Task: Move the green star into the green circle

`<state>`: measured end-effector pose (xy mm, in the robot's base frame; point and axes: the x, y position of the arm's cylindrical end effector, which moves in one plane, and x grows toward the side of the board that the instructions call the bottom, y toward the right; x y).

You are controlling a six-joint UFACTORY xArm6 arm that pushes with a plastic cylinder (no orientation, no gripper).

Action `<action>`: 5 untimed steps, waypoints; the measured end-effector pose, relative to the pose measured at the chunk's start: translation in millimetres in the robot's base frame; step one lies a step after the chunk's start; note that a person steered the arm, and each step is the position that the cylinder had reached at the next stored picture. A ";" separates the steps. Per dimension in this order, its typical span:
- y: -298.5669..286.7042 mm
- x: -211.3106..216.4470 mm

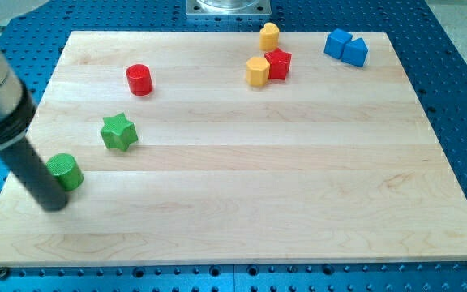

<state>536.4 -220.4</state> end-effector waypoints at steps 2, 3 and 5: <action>9.3 -45.2; 99.9 -30.5; 81.0 -69.8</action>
<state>466.6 -139.4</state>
